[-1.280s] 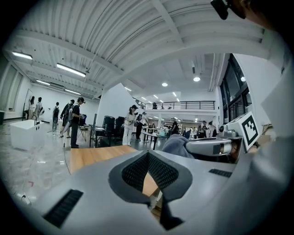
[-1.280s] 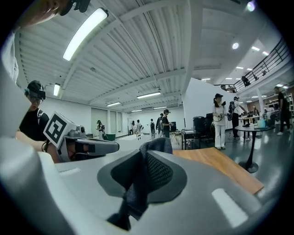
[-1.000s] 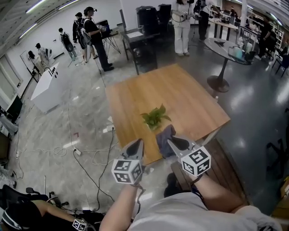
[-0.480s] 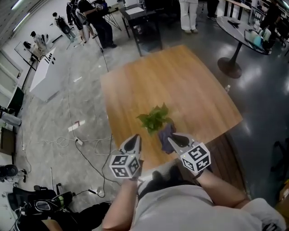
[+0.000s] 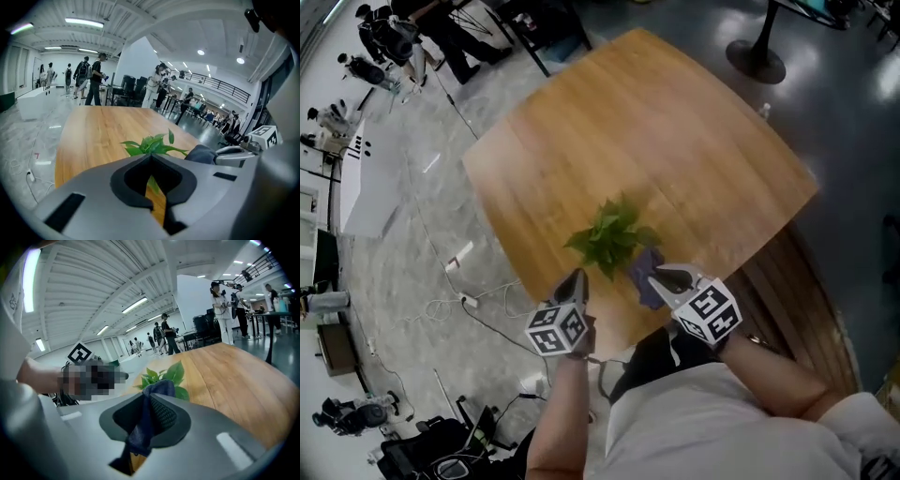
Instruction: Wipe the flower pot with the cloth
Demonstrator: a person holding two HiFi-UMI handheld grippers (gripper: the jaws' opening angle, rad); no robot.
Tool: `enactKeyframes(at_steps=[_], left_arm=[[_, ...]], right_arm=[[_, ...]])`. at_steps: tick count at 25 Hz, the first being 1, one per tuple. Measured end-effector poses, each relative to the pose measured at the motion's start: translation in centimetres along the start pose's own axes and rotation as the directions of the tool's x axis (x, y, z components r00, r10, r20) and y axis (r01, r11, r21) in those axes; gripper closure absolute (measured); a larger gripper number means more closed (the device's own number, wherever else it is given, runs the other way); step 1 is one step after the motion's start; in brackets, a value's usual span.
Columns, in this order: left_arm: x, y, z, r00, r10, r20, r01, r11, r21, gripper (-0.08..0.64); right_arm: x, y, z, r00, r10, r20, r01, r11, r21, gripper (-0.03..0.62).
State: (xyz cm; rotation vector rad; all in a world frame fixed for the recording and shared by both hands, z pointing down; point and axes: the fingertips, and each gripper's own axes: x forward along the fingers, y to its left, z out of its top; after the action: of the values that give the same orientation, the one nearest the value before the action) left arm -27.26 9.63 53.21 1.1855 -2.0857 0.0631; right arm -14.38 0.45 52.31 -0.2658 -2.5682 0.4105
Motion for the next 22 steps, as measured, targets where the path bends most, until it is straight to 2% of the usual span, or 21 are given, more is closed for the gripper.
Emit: enactKeyframes(at_steps=[7, 13, 17, 22], left_arm=[[8.1, 2.5, -0.6, 0.986, -0.026, -0.167, 0.041, 0.995, 0.09, 0.554], [12.5, 3.6, -1.9, 0.96, -0.055, -0.274, 0.093, 0.987, 0.129, 0.554], [13.8, 3.0, -3.5, 0.938, -0.1, -0.333, 0.152, 0.979, 0.135, 0.554], [14.8, 2.3, -4.3, 0.93, -0.113, -0.351, 0.178, 0.971, 0.16, 0.554]], right_arm=[[4.4, -5.1, -3.0, 0.999, -0.045, -0.023, 0.048, 0.986, 0.159, 0.548], [9.3, -9.0, -5.3, 1.0, -0.024, 0.013, 0.018, 0.94, 0.341, 0.548], [12.2, -10.5, -7.4, 0.999, -0.019, 0.043, -0.003, 0.89, 0.456, 0.548], [14.7, -11.1, -9.4, 0.999, 0.0, 0.034, -0.017, 0.866, 0.5, 0.548]])
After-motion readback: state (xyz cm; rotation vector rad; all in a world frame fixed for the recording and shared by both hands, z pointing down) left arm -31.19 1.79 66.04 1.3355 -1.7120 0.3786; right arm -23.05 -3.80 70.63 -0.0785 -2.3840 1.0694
